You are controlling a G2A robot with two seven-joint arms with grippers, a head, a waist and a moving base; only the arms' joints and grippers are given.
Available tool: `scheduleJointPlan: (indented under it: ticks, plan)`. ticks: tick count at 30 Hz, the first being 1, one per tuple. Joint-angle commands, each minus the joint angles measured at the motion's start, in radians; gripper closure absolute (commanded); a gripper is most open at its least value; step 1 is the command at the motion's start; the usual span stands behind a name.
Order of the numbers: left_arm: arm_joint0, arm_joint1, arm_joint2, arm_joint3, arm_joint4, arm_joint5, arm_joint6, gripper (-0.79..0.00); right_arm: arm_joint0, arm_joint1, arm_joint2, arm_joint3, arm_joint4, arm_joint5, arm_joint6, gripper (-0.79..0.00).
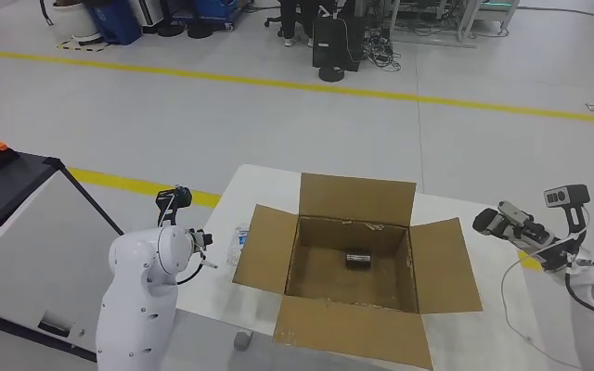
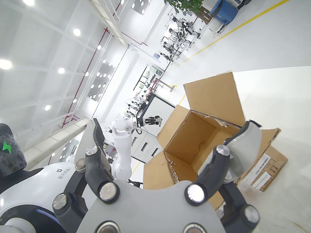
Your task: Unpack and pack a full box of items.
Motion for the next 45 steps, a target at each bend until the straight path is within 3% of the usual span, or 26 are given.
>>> scheduleJointPlan:
  ticks: [1, 11, 17, 29, 36, 45]
  plan:
    - [0.000, 0.000, 0.000, 0.000, 0.000, 0.000, 0.000, 0.000, 0.000, 0.000, 0.000, 0.000, 0.000, 0.000, 0.000, -0.785]
    - [0.006, 0.001, -0.002, 0.009, 0.006, -0.004, 0.017, 0.000, 0.000, 0.000, 0.000, 0.000, 0.000, 0.000, 0.000, -0.785]
    - [0.019, 0.004, -0.016, 0.108, -0.005, -0.019, 0.052, 0.000, 0.000, 0.000, 0.000, 0.000, 0.000, 0.000, 0.000, -0.785]
    - [-0.072, 0.001, 0.017, 0.376, 0.020, 0.038, 0.098, 0.000, 0.000, 0.000, 0.000, 0.000, 0.000, 0.000, 0.000, -0.785]
    - [-0.116, -0.006, 0.044, 0.490, 0.052, 0.126, 0.127, 0.000, 0.000, 0.000, 0.000, 0.000, 0.000, 0.000, 0.000, -0.785]
    - [-0.150, -0.015, 0.048, 0.591, 0.041, 0.158, 0.158, 0.000, 0.000, 0.000, 0.000, 0.000, 0.000, 0.000, 0.000, -0.785]
